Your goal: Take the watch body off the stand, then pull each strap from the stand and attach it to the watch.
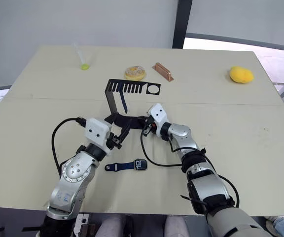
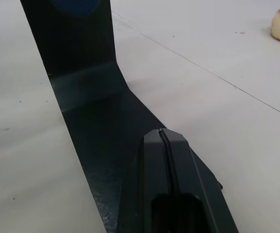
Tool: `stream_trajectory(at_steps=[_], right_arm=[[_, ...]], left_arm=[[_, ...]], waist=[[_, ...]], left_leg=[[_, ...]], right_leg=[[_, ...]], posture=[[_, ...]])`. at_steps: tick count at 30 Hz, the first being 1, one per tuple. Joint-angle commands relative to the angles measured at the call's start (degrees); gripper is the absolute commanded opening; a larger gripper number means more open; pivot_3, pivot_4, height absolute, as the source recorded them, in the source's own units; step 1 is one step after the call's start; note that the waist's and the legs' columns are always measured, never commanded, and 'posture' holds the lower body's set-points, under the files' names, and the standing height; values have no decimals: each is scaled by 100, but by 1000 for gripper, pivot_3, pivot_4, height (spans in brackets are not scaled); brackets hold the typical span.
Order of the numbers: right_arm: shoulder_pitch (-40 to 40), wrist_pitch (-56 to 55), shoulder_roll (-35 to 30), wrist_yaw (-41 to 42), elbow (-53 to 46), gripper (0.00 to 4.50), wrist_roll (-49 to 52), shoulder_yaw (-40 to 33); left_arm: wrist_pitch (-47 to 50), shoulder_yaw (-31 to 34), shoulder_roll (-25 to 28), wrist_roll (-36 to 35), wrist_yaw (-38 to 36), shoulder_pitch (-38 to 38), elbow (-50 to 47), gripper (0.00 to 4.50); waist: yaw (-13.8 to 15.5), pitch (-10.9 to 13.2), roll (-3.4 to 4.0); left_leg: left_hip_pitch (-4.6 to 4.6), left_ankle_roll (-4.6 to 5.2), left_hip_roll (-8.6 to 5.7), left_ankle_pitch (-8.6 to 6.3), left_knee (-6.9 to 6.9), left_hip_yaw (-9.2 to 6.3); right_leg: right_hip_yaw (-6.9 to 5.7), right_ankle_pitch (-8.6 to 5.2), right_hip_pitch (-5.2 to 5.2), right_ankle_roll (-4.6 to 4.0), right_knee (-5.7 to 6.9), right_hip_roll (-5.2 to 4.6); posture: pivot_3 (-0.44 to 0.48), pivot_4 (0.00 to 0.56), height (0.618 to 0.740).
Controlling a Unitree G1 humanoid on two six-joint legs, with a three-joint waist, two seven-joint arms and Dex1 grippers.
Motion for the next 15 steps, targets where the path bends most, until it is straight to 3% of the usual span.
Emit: stream_trajectory(at_steps=[1,15], right_arm=[[111,73,81,142,138,0,-122,101],[267,154,126,168,-59,0,-123,134]], left_arm=[[-99,-32,-185,221,250,-136,-98,2694],[-585,20,-497,328,326,-960,1017,2694]], waist=[[0,0,0],[7,0,0]], left_leg=[[0,0,0,0,0,0],[-1,-2,0,2,-1,-1]], right_leg=[[0,0,0,0,0,0],[-7,0,0,0,0,0]], posture=[[0,150,740],[0,150,740]])
